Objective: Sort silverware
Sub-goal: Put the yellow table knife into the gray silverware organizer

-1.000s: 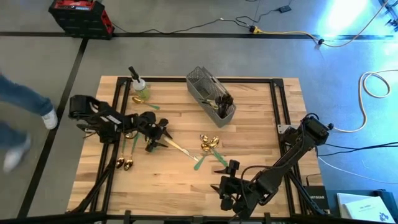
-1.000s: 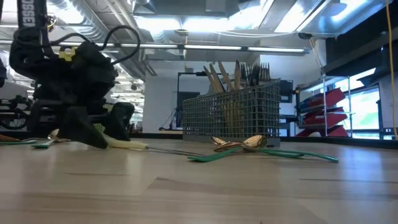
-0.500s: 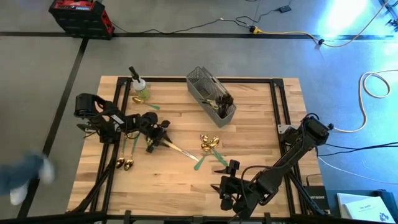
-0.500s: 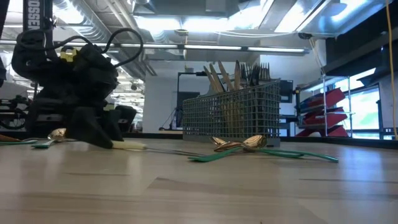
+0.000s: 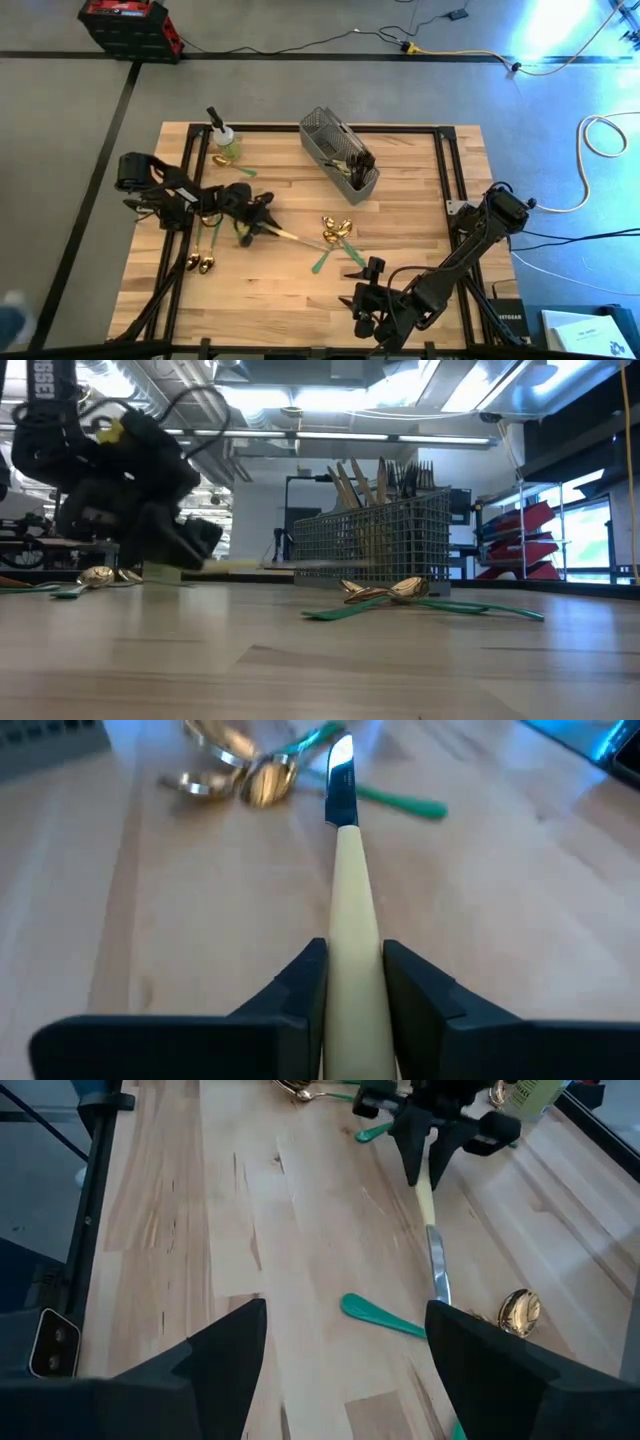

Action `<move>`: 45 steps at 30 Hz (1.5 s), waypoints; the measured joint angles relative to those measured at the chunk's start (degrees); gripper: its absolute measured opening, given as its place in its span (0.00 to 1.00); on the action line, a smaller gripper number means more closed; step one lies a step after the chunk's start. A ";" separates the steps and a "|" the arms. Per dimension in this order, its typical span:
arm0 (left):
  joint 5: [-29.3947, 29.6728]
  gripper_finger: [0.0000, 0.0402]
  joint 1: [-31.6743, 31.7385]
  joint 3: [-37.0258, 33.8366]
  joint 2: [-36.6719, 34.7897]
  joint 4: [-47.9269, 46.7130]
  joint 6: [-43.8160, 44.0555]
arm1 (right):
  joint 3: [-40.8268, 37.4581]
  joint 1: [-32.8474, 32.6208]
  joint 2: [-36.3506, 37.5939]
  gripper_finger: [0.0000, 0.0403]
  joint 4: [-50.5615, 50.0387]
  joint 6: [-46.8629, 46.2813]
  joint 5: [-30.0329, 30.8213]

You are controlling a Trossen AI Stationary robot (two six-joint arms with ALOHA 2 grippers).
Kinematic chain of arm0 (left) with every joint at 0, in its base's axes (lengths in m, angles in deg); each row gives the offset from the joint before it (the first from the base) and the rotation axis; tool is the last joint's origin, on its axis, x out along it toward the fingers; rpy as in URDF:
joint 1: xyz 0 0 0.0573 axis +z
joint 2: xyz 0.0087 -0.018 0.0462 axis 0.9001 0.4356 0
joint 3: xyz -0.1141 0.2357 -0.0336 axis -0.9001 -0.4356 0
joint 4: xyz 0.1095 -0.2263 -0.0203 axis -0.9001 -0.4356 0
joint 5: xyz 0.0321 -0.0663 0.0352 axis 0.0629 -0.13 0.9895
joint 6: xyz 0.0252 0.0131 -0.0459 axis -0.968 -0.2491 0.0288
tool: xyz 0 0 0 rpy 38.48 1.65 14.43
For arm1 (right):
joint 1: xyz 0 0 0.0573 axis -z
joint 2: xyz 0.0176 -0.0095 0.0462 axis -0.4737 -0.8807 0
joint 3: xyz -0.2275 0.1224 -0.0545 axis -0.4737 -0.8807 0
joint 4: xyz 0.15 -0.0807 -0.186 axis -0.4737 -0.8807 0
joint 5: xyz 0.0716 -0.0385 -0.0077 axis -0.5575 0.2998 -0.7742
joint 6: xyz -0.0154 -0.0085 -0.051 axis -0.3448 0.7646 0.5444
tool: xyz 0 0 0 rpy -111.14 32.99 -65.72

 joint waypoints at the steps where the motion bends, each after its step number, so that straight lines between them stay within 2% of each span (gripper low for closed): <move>1: 1.13 0.15 -0.79 -0.02 -1.30 0.02 0.73 | 0.00 0.00 0.06 0.64 -0.06 -0.03 -0.45; 4: 4.03 0.15 -2.92 -0.45 -6.20 -0.26 2.23 | 0.99 0.00 0.14 0.64 -0.77 -0.01 -1.02; 8: 6.69 0.15 -5.25 -0.55 -14.89 -5.67 2.82 | 3.02 -0.01 0.34 0.64 -4.23 -0.24 -1.85; 13: 12.93 0.15 -8.51 -0.55 -26.44 -14.16 3.17 | 6.69 -1.71 0.38 0.64 -14.26 -6.44 -1.47; 17: 17.85 0.15 -11.45 -0.55 -33.92 -17.10 2.59 | 7.75 -4.23 0.40 0.64 -20.72 -13.11 4.25; 20: 20.91 0.15 -13.97 -0.55 -37.29 -16.03 2.49 | 4.81 -5.43 0.31 0.64 -17.97 -14.97 12.30; 22: 23.69 0.15 -15.90 -0.55 -38.31 -13.58 2.09 | 1.35 -5.20 0.10 0.64 -11.81 -15.39 16.12; 26: 29.08 0.15 -20.08 -0.55 -38.10 -7.06 -0.61 | -6.49 -2.01 0.05 0.64 1.52 -21.15 15.35; 32: 40.88 0.15 -25.21 -0.52 -36.26 -0.18 -7.60 | -22.91 3.91 -0.43 0.64 35.28 -18.77 9.96; 36: 46.88 0.15 -27.39 -0.50 -32.87 9.84 -12.53 | -31.75 8.32 -0.43 0.64 67.72 -3.67 9.56; 39: 51.92 0.15 -28.21 0.52 -28.86 15.55 -16.07 | -34.63 12.36 -0.34 0.64 86.92 9.16 5.44; 42: 54.38 0.15 -28.32 2.83 -23.95 17.70 -19.23 | -34.39 16.61 -0.34 0.64 96.14 17.64 0.35; 45: 57.71 0.15 -28.52 6.61 -18.96 17.86 -22.56 | -31.70 20.50 -0.32 0.64 97.61 21.80 -3.01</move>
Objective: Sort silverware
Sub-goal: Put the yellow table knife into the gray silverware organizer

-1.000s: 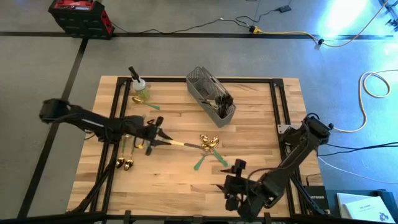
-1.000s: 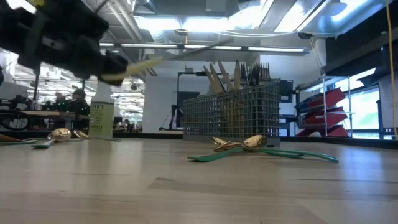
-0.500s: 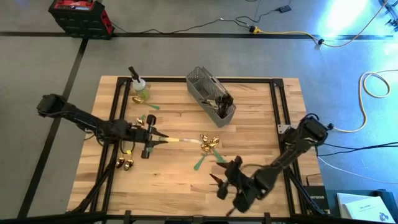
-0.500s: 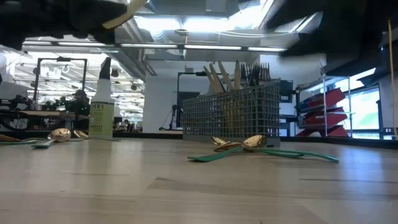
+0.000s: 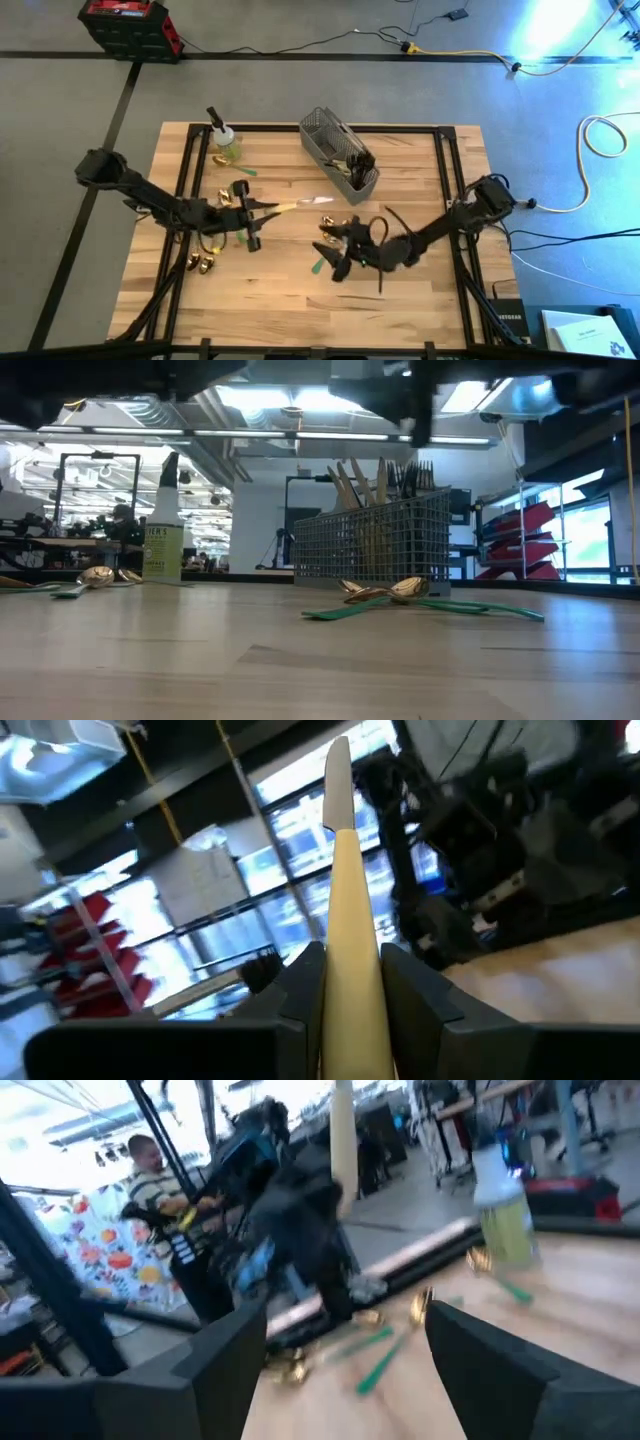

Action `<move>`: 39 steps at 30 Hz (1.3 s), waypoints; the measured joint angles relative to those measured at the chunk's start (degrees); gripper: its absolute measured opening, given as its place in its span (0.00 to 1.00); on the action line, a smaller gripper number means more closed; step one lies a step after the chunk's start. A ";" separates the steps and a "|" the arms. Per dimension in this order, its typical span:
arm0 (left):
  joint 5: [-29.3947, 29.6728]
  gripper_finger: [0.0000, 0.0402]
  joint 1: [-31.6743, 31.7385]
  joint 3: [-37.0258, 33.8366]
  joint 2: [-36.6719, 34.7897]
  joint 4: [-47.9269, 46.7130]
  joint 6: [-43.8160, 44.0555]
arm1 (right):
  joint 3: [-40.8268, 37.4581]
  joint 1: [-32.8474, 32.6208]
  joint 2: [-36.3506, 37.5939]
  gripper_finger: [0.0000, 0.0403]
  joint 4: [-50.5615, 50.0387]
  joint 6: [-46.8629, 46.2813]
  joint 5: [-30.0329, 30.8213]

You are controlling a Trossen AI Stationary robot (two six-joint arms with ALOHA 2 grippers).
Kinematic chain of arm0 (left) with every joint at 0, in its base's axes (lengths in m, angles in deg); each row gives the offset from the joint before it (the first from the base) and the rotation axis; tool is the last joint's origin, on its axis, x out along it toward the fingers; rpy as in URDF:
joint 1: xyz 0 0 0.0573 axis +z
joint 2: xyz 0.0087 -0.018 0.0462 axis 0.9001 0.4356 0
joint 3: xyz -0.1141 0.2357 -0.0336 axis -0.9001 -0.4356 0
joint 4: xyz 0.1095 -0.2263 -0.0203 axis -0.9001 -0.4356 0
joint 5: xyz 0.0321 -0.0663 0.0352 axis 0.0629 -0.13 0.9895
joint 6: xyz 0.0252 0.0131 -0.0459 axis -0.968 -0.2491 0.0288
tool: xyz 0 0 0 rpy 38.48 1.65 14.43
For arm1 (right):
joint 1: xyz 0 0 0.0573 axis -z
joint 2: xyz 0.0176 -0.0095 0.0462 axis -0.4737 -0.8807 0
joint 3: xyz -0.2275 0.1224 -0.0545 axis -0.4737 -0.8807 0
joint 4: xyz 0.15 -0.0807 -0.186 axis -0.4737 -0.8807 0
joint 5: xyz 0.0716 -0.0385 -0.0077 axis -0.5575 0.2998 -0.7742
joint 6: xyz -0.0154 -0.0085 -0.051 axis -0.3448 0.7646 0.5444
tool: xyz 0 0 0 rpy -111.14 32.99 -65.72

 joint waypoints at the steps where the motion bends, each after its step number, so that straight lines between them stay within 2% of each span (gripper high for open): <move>1: 1.10 0.15 -0.03 1.55 1.79 0.02 -1.51 | 1.15 1.21 0.00 0.64 -0.47 1.13 -1.28; 4: 4.30 0.15 -0.56 5.91 6.08 -0.02 -7.10 | 3.89 3.89 0.00 0.64 -0.64 4.15 -4.60; 9: 9.17 0.15 -2.36 11.41 9.64 4.77 -18.50 | 6.02 4.83 0.00 0.64 -0.47 4.79 0.11; 12: 9.54 0.15 -3.00 12.90 9.89 5.71 -21.83 | 6.09 4.82 0.00 0.64 1.40 6.15 -1.08; 25: 10.21 0.15 -2.95 13.06 9.92 5.47 -23.76 | 6.09 5.60 0.00 0.64 11.52 8.38 -4.29; 34: 9.42 0.15 -2.95 13.06 9.92 5.28 -23.35 | 6.15 7.88 0.02 0.64 14.31 6.79 -5.34; 39: 9.30 0.15 -2.95 13.07 9.92 4.90 -23.30 | 7.59 9.30 0.02 0.64 14.12 6.26 -7.98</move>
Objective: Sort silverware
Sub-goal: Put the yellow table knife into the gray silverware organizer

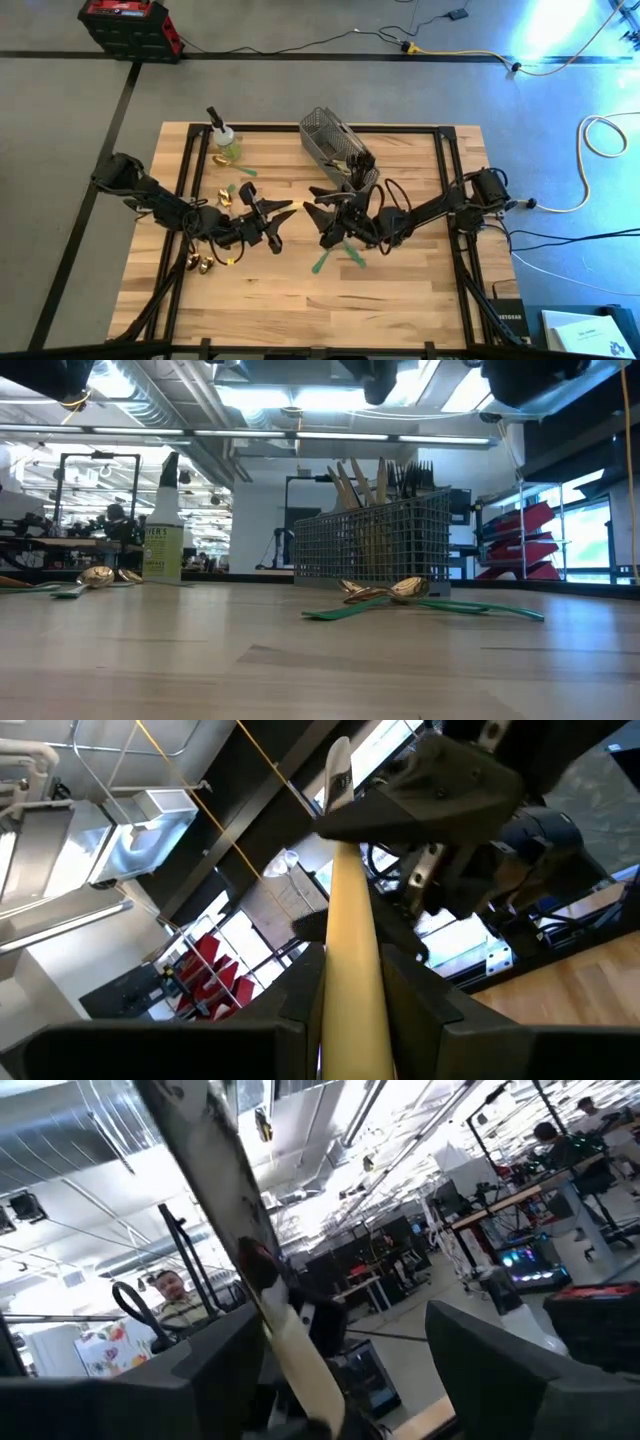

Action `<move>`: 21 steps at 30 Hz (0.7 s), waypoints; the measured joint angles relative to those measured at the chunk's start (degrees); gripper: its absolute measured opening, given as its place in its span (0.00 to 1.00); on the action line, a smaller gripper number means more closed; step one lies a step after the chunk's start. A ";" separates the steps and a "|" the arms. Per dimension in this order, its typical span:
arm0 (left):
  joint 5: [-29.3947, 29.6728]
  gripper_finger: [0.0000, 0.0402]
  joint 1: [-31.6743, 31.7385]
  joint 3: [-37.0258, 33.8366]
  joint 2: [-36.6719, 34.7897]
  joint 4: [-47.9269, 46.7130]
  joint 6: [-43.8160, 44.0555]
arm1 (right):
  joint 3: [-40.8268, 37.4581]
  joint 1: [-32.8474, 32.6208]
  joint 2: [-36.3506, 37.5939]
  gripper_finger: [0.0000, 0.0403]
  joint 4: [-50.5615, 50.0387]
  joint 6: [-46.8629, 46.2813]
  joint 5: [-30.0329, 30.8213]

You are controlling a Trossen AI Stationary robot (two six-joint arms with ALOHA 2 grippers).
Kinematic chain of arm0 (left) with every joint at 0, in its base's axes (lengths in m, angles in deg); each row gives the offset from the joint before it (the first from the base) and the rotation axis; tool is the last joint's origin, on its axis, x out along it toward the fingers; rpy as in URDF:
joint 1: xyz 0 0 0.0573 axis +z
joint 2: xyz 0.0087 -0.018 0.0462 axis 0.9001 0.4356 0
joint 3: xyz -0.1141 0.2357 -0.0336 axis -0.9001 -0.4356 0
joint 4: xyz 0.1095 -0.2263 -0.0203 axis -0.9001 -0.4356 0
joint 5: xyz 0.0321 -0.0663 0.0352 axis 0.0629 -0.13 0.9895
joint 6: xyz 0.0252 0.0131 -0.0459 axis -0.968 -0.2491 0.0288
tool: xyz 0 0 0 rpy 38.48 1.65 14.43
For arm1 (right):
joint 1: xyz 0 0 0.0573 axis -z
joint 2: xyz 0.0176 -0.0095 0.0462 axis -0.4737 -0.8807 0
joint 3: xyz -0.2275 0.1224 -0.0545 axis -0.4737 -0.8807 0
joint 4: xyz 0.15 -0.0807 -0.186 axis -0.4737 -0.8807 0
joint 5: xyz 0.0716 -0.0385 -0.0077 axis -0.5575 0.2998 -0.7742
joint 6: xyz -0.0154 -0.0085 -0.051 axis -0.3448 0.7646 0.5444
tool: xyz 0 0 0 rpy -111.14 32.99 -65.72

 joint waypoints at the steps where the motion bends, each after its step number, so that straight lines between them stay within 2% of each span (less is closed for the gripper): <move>1: 0.00 0.15 0.00 0.01 0.00 0.02 -0.02 | 0.71 0.03 0.00 0.64 -1.09 0.00 -0.04; 4: 0.00 0.15 0.02 0.01 0.00 0.02 0.00 | 2.69 0.03 0.00 0.63 -5.13 0.37 -0.06; 8: -0.02 0.15 0.45 -0.01 0.00 0.03 -0.09 | 4.72 -0.08 0.00 0.57 -9.75 0.42 -0.08; 16: -0.07 0.15 0.93 0.01 0.00 0.15 -0.15 | 4.86 -0.12 0.00 0.46 -11.90 0.05 -0.08; 19: -0.15 0.15 0.92 0.01 0.00 0.15 -0.15 | 4.86 -0.12 0.00 0.39 -12.47 0.67 -0.15; 21: -0.18 0.15 0.94 0.01 0.00 0.13 -0.17 | 4.86 -0.12 0.00 0.31 -12.87 1.72 -1.67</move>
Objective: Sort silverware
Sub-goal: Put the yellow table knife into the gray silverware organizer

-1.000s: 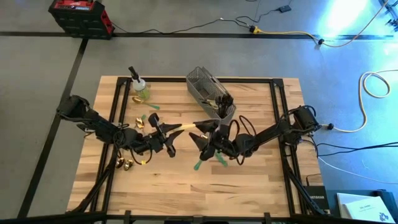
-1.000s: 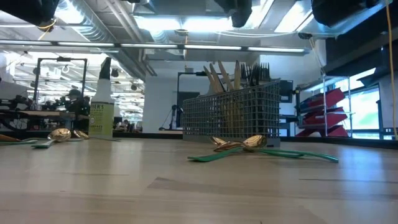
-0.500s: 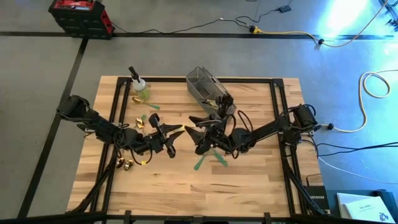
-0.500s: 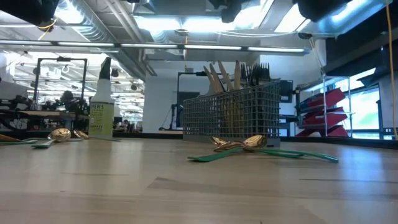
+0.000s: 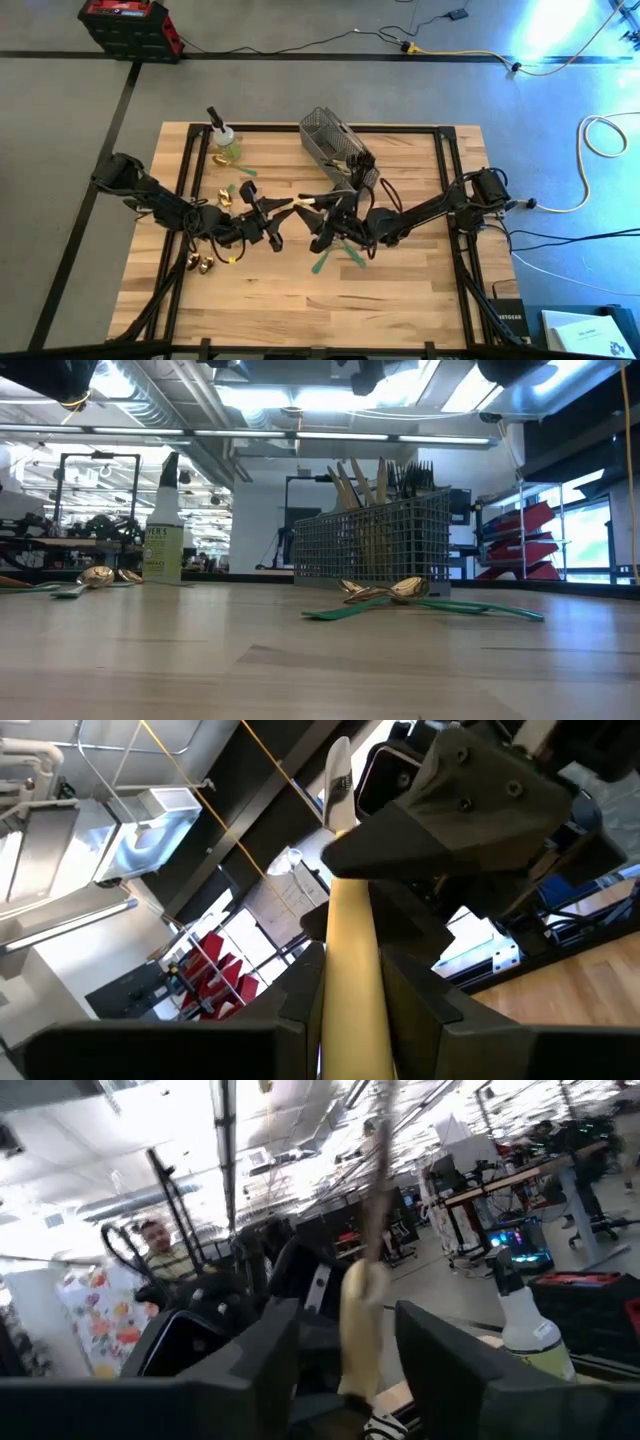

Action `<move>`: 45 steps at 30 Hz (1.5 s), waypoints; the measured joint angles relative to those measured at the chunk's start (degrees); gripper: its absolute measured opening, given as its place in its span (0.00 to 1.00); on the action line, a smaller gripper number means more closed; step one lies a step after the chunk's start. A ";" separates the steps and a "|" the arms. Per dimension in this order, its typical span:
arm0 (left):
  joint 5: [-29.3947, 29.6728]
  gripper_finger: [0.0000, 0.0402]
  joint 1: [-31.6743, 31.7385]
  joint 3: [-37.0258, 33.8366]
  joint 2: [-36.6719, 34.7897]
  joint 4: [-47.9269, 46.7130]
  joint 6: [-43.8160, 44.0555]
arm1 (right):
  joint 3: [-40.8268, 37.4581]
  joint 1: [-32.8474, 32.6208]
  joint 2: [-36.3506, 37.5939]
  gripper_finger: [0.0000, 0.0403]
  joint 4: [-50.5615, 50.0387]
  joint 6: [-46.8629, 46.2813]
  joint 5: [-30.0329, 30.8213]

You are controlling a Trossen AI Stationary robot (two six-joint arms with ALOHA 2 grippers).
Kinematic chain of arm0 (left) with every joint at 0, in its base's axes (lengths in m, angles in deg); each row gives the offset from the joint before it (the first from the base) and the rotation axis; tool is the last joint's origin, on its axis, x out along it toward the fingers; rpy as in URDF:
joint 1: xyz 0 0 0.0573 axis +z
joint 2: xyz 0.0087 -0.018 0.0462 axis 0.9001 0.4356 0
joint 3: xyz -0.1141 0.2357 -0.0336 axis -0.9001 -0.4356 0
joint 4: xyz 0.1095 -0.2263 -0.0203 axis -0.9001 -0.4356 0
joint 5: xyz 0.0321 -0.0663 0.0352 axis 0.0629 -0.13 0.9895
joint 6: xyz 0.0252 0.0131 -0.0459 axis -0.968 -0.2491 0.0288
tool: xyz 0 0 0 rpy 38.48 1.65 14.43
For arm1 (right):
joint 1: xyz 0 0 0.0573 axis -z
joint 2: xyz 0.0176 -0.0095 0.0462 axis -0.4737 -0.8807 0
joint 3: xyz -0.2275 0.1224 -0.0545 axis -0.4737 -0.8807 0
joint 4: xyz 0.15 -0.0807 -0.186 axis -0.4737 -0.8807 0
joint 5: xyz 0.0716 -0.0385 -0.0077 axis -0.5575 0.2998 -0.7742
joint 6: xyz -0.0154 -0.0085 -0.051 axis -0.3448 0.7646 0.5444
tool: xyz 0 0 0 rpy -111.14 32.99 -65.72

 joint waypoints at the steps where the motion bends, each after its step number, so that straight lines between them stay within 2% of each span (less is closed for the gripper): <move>1: -0.13 0.15 -0.02 -0.02 0.00 0.02 0.00 | 0.00 0.00 0.00 0.25 0.00 0.13 -0.28; 4: 0.02 0.15 -0.07 0.00 -0.02 0.34 -0.10 | -0.02 0.05 0.00 0.07 0.20 0.63 -0.28; 5: 0.19 0.15 -0.07 0.00 -0.04 0.34 -0.26 | -0.04 0.09 0.00 0.05 0.43 0.81 -0.31; 13: 0.15 0.15 0.24 0.02 -0.07 -0.75 -1.54 | -0.04 0.07 0.00 0.05 0.55 1.31 -0.44; 15: -0.53 0.20 0.55 0.02 -0.07 -0.85 -1.75 | -0.04 0.07 0.00 0.05 0.55 1.43 -0.50; 24: -1.30 0.53 0.52 0.00 -0.26 -0.99 -1.86 | -0.02 -0.07 2.22 0.05 -0.44 3.22 -3.15; 28: -0.25 0.63 0.52 0.02 -0.26 0.46 -2.58 | -0.02 -0.07 5.52 0.05 -6.76 5.39 -1.43; 30: 2.24 0.66 0.47 0.01 -0.26 0.21 -2.14 | -0.02 -0.07 7.69 0.05 -9.42 7.38 -0.80; 33: 7.19 0.67 -0.24 -0.89 -0.26 -0.19 1.35 | 0.05 -0.07 11.65 0.05 -13.19 10.64 1.96; 37: 7.31 0.67 -1.27 -3.02 -0.26 -1.39 7.78 | 0.04 0.03 15.58 0.05 -25.14 13.82 11.29; 41: 3.16 0.68 -0.33 -6.67 -0.26 -2.13 17.19 | 0.02 1.64 17.57 0.05 -33.55 13.56 17.28; 45: -4.26 0.68 3.53 -10.17 -0.26 -5.69 30.25 | -0.04 4.18 17.44 0.05 -40.00 13.32 20.72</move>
